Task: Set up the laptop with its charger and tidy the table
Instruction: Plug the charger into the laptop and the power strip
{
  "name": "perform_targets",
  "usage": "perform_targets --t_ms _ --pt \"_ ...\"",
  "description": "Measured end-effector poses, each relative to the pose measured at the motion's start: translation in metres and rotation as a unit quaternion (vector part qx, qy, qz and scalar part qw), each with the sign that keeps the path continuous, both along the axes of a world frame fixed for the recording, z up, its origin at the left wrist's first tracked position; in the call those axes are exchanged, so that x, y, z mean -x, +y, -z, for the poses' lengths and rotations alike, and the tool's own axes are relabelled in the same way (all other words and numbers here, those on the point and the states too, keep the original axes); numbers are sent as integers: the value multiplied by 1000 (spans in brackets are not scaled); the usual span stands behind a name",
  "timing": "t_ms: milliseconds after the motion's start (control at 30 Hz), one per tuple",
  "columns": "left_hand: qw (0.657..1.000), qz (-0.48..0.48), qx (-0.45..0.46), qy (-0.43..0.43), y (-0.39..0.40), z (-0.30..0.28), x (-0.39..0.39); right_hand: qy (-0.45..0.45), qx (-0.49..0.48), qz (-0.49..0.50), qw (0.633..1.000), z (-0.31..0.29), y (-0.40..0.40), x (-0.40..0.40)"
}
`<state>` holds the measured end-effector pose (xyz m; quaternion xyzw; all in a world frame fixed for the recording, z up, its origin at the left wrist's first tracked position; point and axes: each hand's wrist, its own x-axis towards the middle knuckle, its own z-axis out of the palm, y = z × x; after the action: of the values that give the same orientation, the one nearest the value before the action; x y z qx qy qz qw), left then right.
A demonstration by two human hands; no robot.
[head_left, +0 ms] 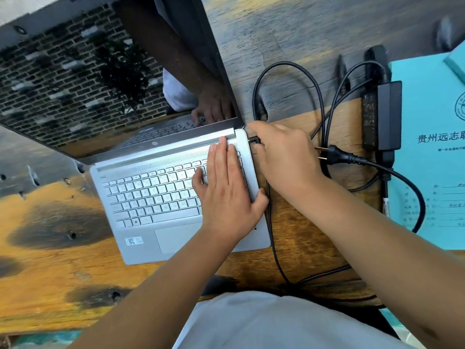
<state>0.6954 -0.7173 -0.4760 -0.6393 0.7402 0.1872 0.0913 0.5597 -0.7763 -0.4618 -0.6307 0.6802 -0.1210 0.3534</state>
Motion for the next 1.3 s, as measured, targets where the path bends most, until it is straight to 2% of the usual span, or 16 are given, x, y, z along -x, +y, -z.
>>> perform_targets --t_ms 100,200,333,500,700,900,967,1033,1100,1167,1233,1300 --pt "1000 -2 -1 -3 0 1 -1 -85 -26 94 992 -1 3 -2" --pt "1000 -4 -2 -5 -2 1 -5 -192 -116 183 957 -5 4 -6" --pt "1000 2 -2 -7 -3 3 -7 -237 -162 208 935 -6 6 -11" --pt "1000 7 -10 -16 -2 2 -6 -364 -226 285 857 -3 7 -12" --pt "1000 4 -18 -7 -2 0 -6 -394 -263 302 827 -1 9 -7" --pt "1000 2 -26 7 -4 -6 -7 -381 -289 263 838 -4 8 0" --pt "999 5 -31 9 -6 -8 -7 -355 -280 223 863 -8 7 6" --pt "999 11 -36 6 -8 -12 -6 -295 -250 166 907 -16 6 11" --pt "999 21 -44 3 -9 -14 -5 -195 -180 118 957 -27 10 18" --pt "998 34 -59 4 -10 -17 -4 -61 -83 80 991 -38 19 30" --pt "997 41 -68 11 -8 -20 -3 80 12 55 995 -44 31 50" --pt "996 45 -74 27 -4 -27 0 189 44 44 980 -48 42 72"
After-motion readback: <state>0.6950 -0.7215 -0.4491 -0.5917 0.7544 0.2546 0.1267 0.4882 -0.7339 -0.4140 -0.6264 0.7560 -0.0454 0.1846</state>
